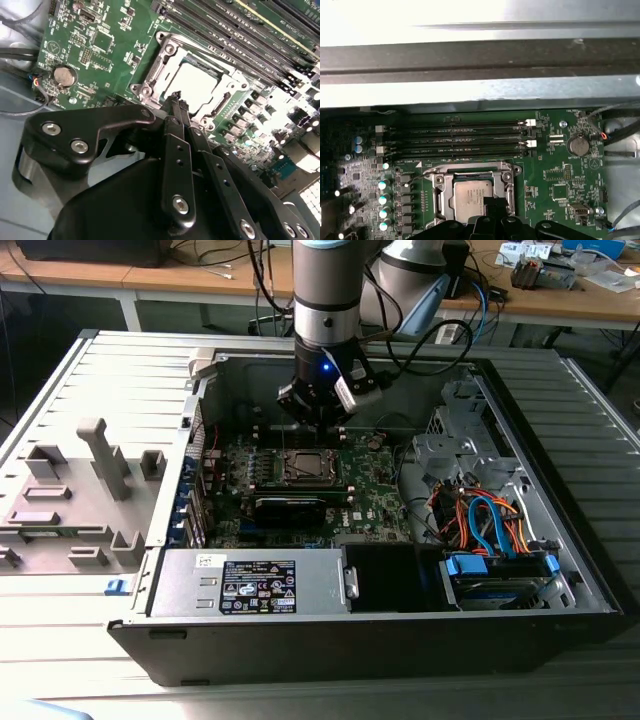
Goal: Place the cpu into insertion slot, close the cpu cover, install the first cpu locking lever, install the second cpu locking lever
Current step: 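Install the first cpu locking lever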
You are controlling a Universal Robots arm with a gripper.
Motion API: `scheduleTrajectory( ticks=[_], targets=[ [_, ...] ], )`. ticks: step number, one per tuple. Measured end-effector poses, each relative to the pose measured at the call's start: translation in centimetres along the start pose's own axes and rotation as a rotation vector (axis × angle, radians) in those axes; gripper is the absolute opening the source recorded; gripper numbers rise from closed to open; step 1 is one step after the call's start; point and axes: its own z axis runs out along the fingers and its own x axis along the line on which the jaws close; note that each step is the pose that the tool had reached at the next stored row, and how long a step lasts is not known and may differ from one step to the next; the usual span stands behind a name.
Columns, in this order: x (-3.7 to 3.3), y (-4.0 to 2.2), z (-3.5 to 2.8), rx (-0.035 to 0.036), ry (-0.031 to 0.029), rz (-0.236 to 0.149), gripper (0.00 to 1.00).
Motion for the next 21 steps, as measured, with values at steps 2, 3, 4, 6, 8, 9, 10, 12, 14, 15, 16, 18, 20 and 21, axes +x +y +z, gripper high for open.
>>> scheduleTrajectory(
  ticks=[2, 3, 4, 6, 8, 9, 10, 12, 14, 15, 16, 18, 20, 21],
  targets=[
    [0.01, 0.00, 0.19, -0.0036, 0.0233, -0.010, 0.11],
    [0.01, 0.00, 0.19, -0.0028, 0.0234, -0.010, 0.11],
    [0.01, 0.00, 0.19, -0.0027, 0.0234, -0.010, 0.11],
    [0.01, 0.00, 0.19, -0.0026, 0.0233, -0.010, 0.11],
    [0.01, 0.00, 0.19, -0.0026, 0.0234, -0.010, 0.11],
    [0.01, 0.00, 0.19, -0.0025, 0.0233, -0.010, 0.11],
    [0.03, 0.00, 0.19, -0.0027, 0.0233, -0.010, 0.11],
    [0.06, 0.00, 0.13, -0.0026, 0.0233, -0.010, 0.11],
    [0.06, 0.00, 0.08, -0.0027, 0.0233, -0.010, 0.11],
    [0.06, 0.00, 0.08, -0.0028, 0.0232, -0.010, 0.11],
    [0.06, 0.00, 0.06, -0.0027, 0.0232, -0.010, 0.11],
    [0.07, 0.00, 0.04, -0.0026, 0.0233, -0.010, 0.11],
    [0.09, 0.00, 0.04, -0.0026, 0.0233, -0.010, 0.11],
    [0.10, 0.00, 0.03, -0.0026, 0.0233, -0.010, 0.11]
  ],
)
